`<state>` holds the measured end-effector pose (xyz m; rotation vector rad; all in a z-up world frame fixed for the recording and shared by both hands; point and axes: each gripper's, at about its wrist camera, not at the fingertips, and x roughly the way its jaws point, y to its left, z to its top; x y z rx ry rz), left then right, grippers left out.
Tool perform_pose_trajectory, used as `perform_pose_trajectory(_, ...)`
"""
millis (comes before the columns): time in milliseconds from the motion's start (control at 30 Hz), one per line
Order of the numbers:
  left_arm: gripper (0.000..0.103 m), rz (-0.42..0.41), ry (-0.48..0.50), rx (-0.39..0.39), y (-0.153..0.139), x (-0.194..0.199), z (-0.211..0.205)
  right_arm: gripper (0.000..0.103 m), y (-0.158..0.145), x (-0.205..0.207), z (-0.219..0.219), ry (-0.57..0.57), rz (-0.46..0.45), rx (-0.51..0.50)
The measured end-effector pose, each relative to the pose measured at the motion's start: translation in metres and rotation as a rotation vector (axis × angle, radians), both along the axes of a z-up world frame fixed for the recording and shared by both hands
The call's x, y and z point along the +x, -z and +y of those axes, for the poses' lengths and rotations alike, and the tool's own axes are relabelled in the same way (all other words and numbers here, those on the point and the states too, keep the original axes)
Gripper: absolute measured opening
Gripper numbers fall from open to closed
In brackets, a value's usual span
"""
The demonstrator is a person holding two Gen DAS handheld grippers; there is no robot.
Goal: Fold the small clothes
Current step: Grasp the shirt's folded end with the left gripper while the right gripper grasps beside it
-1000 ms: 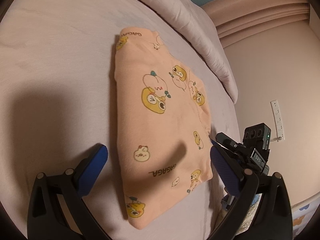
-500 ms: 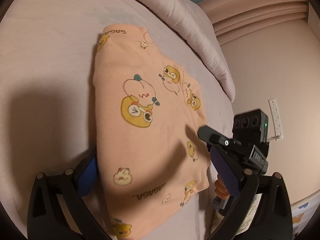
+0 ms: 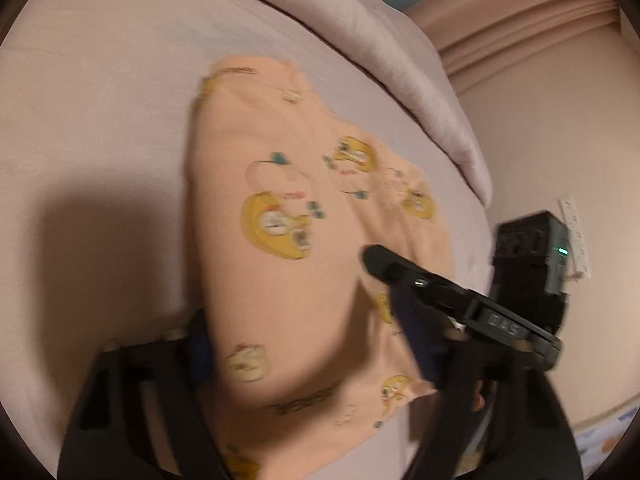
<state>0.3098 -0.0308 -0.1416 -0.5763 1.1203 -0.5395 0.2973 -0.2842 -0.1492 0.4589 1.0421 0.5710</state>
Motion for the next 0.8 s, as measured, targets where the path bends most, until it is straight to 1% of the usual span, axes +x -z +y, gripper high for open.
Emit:
perform_pose_trajectory(67,0.047,0.012,-0.032,-0.017,0.003,-0.003,0.009,0.029,-0.005,-0.004,0.004,0.006,-0.023,-0.027)
perform_pose_trajectory(167,0.040,0.010,-0.050,-0.033,0.000,-0.009,0.015,0.027,-0.013,-0.012,0.009,0.010,-0.059,-0.048)
perform_pose_trajectory(300,0.039,-0.041,-0.028,-0.017,-0.016,-0.025,0.011,0.027,-0.027,-0.027,0.018,0.000,-0.101,-0.062)
perform_pose_trajectory(400,0.039,-0.078,-0.017,0.009,-0.029,-0.043,0.012,0.026,-0.035,-0.040,0.026,-0.018,-0.128,-0.087)
perform_pose_trajectory(467,0.039,-0.085,-0.016,0.012,-0.033,-0.056,0.018,0.026,-0.038,-0.048,0.030,-0.025,-0.134,-0.086)
perform_pose_trajectory(633,0.039,-0.096,-0.031,-0.018,-0.044,-0.089,0.034,0.026,-0.044,-0.075,0.038,-0.043,-0.144,-0.057)
perform_pose_trajectory(800,0.039,-0.115,-0.035,0.014,-0.052,-0.129,0.044,0.026,-0.051,-0.100,0.050,-0.078,-0.147,-0.038)
